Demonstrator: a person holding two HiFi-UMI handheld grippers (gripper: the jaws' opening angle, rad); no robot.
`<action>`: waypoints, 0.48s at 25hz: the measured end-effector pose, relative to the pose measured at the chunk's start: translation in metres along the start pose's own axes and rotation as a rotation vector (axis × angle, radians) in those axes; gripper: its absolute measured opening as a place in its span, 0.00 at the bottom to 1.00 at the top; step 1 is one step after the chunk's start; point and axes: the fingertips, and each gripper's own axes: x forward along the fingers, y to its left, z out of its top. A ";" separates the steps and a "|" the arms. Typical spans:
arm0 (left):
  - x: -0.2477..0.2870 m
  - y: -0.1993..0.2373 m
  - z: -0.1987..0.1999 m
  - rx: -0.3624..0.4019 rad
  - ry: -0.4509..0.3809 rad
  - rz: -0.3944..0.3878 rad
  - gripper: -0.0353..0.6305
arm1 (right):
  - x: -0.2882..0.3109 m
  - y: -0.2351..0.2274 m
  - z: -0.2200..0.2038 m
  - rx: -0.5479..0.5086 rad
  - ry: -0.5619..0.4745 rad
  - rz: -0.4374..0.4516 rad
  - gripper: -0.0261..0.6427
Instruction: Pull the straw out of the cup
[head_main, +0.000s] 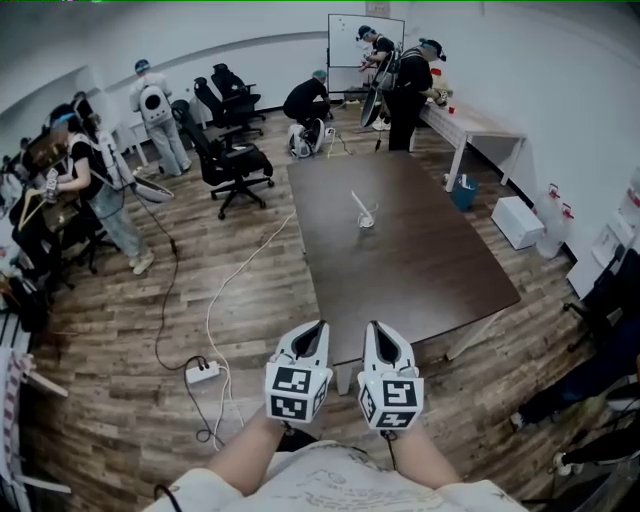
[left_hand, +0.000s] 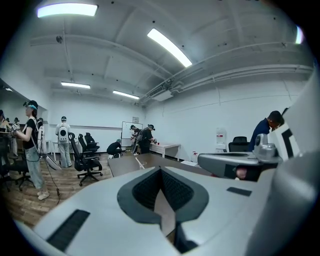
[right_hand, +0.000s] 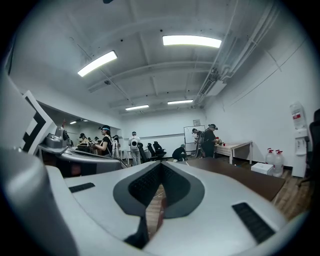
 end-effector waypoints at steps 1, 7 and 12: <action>0.002 0.001 0.000 0.000 0.000 0.001 0.05 | 0.002 -0.001 -0.001 -0.003 0.002 0.002 0.05; 0.030 0.007 0.004 -0.004 -0.006 -0.007 0.05 | 0.021 -0.012 -0.003 -0.020 0.011 -0.004 0.05; 0.061 0.023 0.003 0.003 -0.010 -0.043 0.05 | 0.051 -0.022 -0.008 -0.032 0.013 -0.042 0.05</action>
